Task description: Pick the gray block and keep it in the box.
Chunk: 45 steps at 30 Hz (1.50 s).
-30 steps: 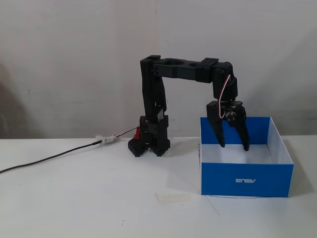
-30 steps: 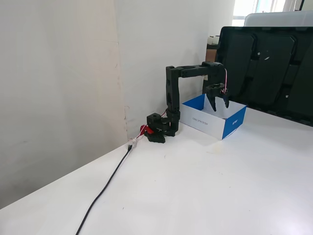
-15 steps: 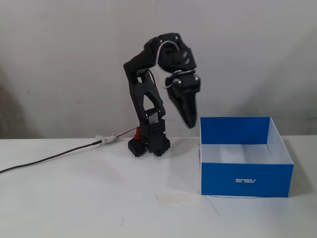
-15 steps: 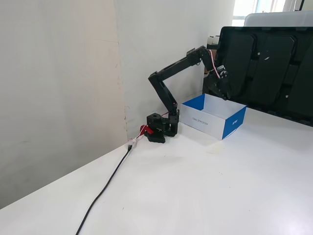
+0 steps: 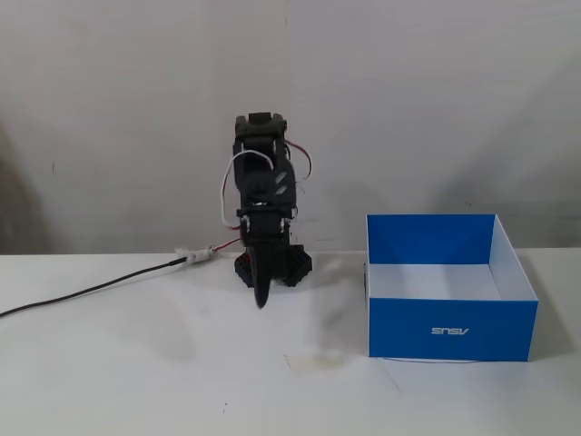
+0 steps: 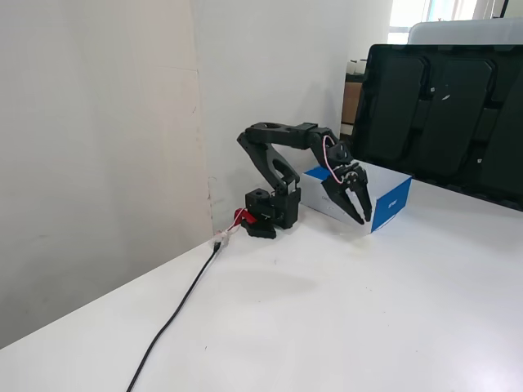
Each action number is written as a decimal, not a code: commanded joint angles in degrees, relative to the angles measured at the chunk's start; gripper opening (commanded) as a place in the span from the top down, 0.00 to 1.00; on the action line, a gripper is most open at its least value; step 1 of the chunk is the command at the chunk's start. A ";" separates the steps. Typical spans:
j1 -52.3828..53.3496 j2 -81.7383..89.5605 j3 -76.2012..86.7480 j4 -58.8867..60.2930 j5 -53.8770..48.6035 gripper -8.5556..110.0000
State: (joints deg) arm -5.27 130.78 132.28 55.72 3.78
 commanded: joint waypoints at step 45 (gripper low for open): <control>0.70 65.74 40.61 12.83 -3.60 0.93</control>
State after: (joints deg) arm -5.10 187.03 172.35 68.38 0.79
